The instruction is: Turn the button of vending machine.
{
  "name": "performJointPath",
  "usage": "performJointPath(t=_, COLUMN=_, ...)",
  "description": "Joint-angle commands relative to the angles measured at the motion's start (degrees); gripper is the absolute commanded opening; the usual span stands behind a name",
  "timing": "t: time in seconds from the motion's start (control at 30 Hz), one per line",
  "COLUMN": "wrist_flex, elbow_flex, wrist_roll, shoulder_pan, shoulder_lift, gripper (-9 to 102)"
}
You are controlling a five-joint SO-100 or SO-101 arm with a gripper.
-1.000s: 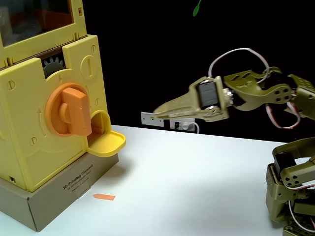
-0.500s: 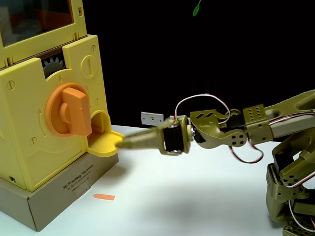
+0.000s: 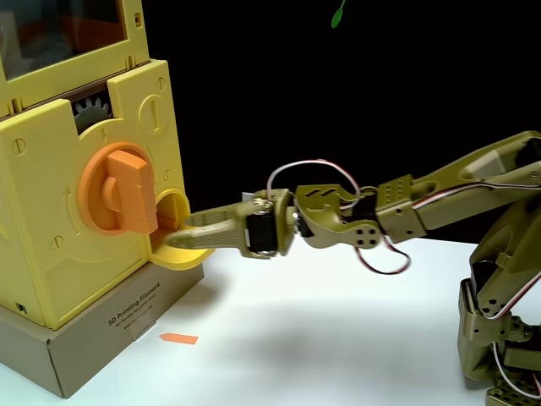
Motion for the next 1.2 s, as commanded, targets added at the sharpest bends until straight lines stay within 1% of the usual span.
performJointPath(t=0.0, wrist_flex=-0.9, elbow_flex=-6.8, wrist_roll=-0.4, shoulder_pan=0.8, shoulder_lift=-2.7, gripper=29)
performJointPath(t=0.17, wrist_flex=-0.8, elbow_flex=-12.2, wrist_roll=0.2, shoulder_pan=2.6, shoulder_lift=-7.0, gripper=28)
performJointPath(t=0.4, wrist_flex=-0.4, elbow_flex=-12.7, wrist_roll=0.4, shoulder_pan=5.3, shoulder_lift=-7.6, gripper=29)
performJointPath(t=0.73, wrist_flex=-0.4, elbow_flex=-16.3, wrist_roll=0.0, shoulder_pan=5.2, shoulder_lift=-12.0, gripper=30)
performJointPath(t=1.17, wrist_flex=-0.6, elbow_flex=-21.3, wrist_roll=-0.3, shoulder_pan=6.7, shoulder_lift=-17.2, gripper=29)
